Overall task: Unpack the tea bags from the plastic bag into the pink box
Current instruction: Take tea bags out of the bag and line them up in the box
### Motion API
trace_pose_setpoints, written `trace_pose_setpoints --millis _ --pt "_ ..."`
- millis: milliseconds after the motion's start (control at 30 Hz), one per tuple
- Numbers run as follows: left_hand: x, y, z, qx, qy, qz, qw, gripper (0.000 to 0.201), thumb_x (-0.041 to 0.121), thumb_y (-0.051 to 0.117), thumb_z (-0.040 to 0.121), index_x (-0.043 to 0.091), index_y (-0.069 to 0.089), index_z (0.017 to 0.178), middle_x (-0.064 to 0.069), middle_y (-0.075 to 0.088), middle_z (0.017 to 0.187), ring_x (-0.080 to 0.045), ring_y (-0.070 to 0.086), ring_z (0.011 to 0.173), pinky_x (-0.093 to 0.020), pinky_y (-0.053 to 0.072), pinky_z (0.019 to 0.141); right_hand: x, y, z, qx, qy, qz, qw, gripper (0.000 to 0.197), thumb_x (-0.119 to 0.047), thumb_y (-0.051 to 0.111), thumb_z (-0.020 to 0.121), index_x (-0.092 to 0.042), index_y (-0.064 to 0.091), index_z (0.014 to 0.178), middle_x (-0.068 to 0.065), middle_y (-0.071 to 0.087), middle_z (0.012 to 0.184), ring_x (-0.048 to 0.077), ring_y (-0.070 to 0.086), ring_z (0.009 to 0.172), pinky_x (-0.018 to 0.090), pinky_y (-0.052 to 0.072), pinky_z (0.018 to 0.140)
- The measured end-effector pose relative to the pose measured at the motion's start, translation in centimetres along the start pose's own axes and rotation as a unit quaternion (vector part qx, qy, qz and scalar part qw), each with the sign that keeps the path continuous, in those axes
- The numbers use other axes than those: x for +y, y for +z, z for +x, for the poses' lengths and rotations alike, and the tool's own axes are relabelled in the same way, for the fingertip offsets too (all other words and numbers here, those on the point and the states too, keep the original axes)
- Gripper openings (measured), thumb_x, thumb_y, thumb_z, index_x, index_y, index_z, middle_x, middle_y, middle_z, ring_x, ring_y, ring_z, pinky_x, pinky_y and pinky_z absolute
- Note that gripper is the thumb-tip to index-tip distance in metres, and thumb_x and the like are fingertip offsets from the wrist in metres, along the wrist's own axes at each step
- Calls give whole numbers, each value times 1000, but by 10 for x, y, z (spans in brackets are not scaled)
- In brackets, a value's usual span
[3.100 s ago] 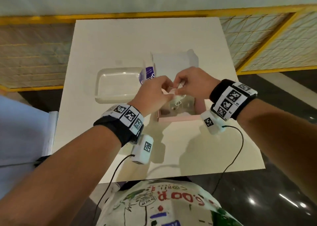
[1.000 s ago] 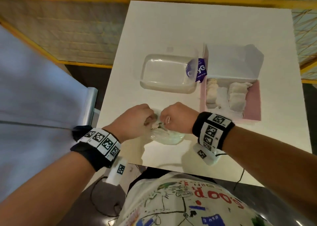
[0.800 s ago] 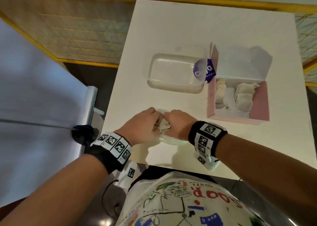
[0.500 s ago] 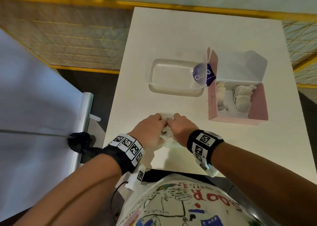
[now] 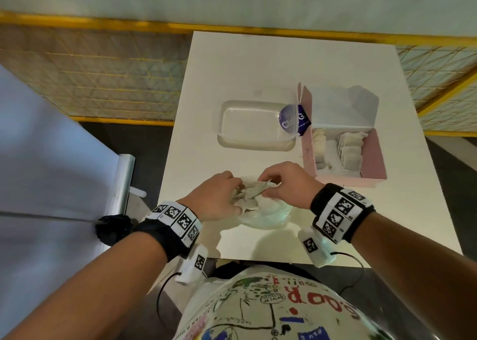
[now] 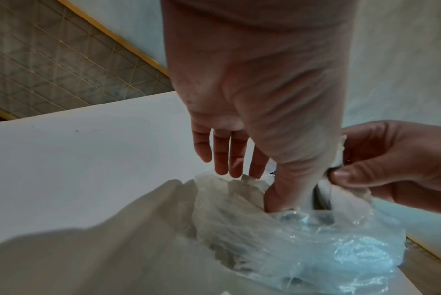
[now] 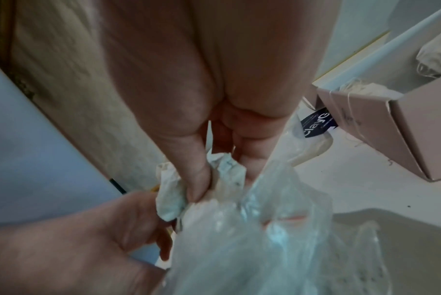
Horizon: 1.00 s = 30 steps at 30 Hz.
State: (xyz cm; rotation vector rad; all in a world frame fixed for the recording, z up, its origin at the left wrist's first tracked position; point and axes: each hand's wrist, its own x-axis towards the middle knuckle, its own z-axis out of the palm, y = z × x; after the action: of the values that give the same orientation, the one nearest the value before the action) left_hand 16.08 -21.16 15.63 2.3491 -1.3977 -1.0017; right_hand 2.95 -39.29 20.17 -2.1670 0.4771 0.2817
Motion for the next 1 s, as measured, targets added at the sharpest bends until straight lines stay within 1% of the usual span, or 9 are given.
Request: trace_pose_setpoints --millis 167,300,433,533,633,700,800,900,1000 --pt "5 1 -5 14 -5 -54 998 74 54 77 72 27 52 137 8 52 117 -11 53 109 -32 48 97 -7 -12 -6 27 -30 67 997 17 -6 78 78 -17 77 91 -3 75 88 16 70 84 37 57 85" --pt "7 -9 -12 86 -31 -238 967 66 27 70 81 27 48 143 5 52 133 -15 52 126 -33 48 101 -19 -28 -13 19 -39 75 996 16 -6 78 78 -16 77 91 -1 76 88 18 71 85 40 58 86" --pt "34 -47 -18 123 -47 -583 802 51 35 60 78 15 68 125 -10 68 127 -28 59 119 -38 48 96 -51 -54 -23 -31 -55 91 994 15 -4 79 77 -12 78 90 2 75 84 16 68 76 32 58 78" --pt "59 -70 -20 -9 -25 -738 675 82 67 54 88 0 59 135 -25 61 129 -38 59 115 -47 48 99 -82 -70 -24 -68 -83 121 987 12 0 79 78 -8 75 87 -6 69 71 2 57 62 19 46 64" --pt "78 -76 -16 -142 24 -809 570 100 75 60 81 3 44 149 -27 51 133 -49 46 127 -56 45 103 -100 -82 -11 -43 -104 57 992 11 -6 77 81 -12 76 90 -3 75 80 11 67 72 29 56 69" --pt "87 -78 -14 -145 39 -812 564 90 64 76 74 14 51 145 -22 58 130 -51 53 122 -56 50 97 -102 -89 -4 -18 -110 -33 993 10 -12 75 80 -16 76 88 4 74 83 21 70 79 41 58 76" --pt "93 -75 -14 -95 43 -781 616 74 35 87 74 12 58 139 -19 67 120 -46 65 113 -49 59 89 -97 -99 1 -2 -97 -92 991 8 -14 75 78 -19 75 85 1 71 77 18 67 74 41 57 71" --pt "102 -74 -16 -36 18 -750 660 42 22 70 93 11 61 132 -17 71 112 -39 71 106 -41 62 78 -89 -98 1 12 -103 -71 992 14 -16 78 77 -19 74 90 -4 71 82 11 65 77 33 56 72" --pt "107 -79 -15 8 -16 -762 647 32 27 53 103 13 61 130 -14 73 107 -33 73 97 -36 62 66 -81 -91 -2 73 -131 -28 988 37 -16 80 76 -21 67 109 -7 65 100 1 59 85 11 46 72"
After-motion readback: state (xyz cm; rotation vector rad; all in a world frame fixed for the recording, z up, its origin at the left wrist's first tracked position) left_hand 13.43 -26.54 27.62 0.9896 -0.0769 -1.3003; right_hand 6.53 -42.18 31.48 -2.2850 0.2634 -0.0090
